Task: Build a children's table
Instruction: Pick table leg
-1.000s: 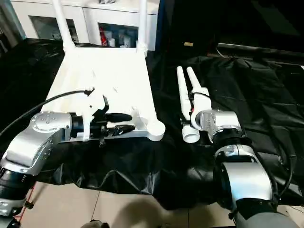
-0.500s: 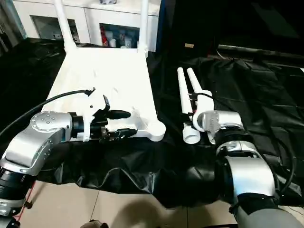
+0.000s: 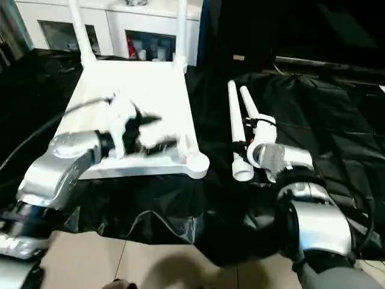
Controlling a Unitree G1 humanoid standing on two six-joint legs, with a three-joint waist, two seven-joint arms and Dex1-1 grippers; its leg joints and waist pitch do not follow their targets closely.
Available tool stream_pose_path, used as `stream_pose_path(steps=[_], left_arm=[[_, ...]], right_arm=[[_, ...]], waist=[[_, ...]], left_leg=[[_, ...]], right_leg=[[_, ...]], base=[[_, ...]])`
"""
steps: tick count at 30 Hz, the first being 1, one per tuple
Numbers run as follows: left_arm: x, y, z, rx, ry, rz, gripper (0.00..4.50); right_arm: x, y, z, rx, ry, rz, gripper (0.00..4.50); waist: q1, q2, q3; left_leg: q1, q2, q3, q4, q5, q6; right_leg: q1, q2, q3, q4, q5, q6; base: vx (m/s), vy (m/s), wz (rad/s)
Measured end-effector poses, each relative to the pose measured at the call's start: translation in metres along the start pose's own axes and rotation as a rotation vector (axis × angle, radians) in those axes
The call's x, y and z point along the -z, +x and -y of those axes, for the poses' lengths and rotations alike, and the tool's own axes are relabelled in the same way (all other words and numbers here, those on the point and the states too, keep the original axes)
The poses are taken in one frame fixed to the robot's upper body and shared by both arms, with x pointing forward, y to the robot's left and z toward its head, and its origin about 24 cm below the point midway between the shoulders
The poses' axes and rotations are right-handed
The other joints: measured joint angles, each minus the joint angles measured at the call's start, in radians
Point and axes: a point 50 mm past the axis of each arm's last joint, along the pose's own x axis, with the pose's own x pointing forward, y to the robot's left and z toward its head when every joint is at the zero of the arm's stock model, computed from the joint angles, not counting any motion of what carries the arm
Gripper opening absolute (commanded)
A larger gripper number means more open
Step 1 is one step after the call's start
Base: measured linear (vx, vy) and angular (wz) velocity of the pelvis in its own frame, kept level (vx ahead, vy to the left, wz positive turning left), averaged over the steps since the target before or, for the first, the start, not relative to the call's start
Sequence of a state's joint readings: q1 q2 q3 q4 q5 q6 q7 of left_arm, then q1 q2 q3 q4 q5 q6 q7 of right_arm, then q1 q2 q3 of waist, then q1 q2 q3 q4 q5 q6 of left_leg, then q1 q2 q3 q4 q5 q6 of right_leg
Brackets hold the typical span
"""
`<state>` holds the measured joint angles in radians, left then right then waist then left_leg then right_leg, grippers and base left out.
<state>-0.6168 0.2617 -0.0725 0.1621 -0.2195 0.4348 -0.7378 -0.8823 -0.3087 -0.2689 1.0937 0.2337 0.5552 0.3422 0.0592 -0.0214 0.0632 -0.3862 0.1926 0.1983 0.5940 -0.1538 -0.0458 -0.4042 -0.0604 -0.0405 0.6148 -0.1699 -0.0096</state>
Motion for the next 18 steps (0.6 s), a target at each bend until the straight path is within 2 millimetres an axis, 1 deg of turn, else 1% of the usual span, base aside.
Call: stream_pose_path(steps=[1,3,5,6,8,11,13,14,18], left_arm=[[-0.002,0.005,-0.003,-0.035,-0.021,0.012,4.50],[-0.004,0.011,-0.011,-0.113,-0.064,0.028,4.50],[-0.005,0.015,-0.013,-0.144,-0.110,0.037,4.50],[-0.004,0.020,-0.013,-0.142,-0.176,0.045,4.50],[-0.003,0.028,-0.012,-0.131,-0.292,0.053,4.50],[-0.006,0.035,-0.006,-0.092,-0.350,0.079,4.50],[-0.008,0.039,-0.005,-0.070,-0.413,0.106,4.50],[-0.011,0.041,-0.006,-0.064,-0.445,0.124,4.50],[-0.020,0.049,-0.003,-0.016,-0.564,0.185,4.50]], right_arm=[[0.001,-0.001,0.002,-0.017,0.009,0.020,1.88],[0.002,-0.002,-0.002,-0.093,0.042,0.098,1.88],[0.001,-0.004,-0.008,-0.179,0.070,0.183,1.88],[0.001,-0.008,-0.010,-0.237,0.078,0.255,1.87],[-0.001,-0.017,-0.024,-0.396,0.079,0.362,1.87],[-0.003,-0.024,-0.035,-0.512,0.074,0.392,1.86],[-0.003,-0.032,-0.039,-0.581,0.076,0.414,1.86],[0.000,-0.036,-0.044,-0.634,0.080,0.419,1.86],[0.014,-0.052,-0.063,-0.822,0.085,0.407,1.86]], waist=[[0.002,0.000,0.000],[0.003,0.001,0.000],[0.003,0.001,0.001],[0.006,0.001,0.001],[0.009,0.002,0.001],[0.012,0.002,0.001],[0.022,0.002,0.001],[0.028,0.002,0.001],[0.034,0.002,0.001]], left_leg=[[0.000,0.000,0.000,0.000,0.000,0.000],[-0.001,0.000,0.000,0.000,0.000,0.000],[-0.002,0.000,0.000,0.000,0.000,0.000],[-0.003,0.001,0.000,0.000,0.000,0.000],[-0.003,0.001,0.000,0.000,0.000,0.001],[-0.003,0.001,0.000,0.000,0.000,0.001],[-0.003,0.001,0.000,0.000,0.000,0.001],[-0.003,0.001,0.000,0.000,0.000,0.001],[-0.003,0.001,-0.001,-0.001,0.000,0.001]], right_leg=[[0.000,0.000,-0.001,0.000,0.000,0.000],[0.000,0.000,-0.001,0.000,0.000,0.000],[-0.001,0.000,-0.001,-0.001,0.000,0.000],[-0.001,0.000,-0.002,-0.002,0.000,0.000],[-0.001,0.000,-0.002,-0.003,0.000,0.000],[-0.001,0.000,-0.001,-0.004,0.000,0.000],[-0.001,0.000,-0.002,-0.004,0.000,0.000],[-0.001,0.000,-0.002,-0.004,0.000,0.000],[0.000,0.000,-0.003,-0.005,0.000,0.000]], base=[[0.000,0.000,0.00],[0.000,0.000,0.00],[0.000,0.000,0.00],[0.000,0.000,0.00],[0.000,0.000,0.00],[0.000,0.000,0.00],[0.000,0.000,0.00],[0.000,0.000,0.00],[0.000,0.000,0.00]])
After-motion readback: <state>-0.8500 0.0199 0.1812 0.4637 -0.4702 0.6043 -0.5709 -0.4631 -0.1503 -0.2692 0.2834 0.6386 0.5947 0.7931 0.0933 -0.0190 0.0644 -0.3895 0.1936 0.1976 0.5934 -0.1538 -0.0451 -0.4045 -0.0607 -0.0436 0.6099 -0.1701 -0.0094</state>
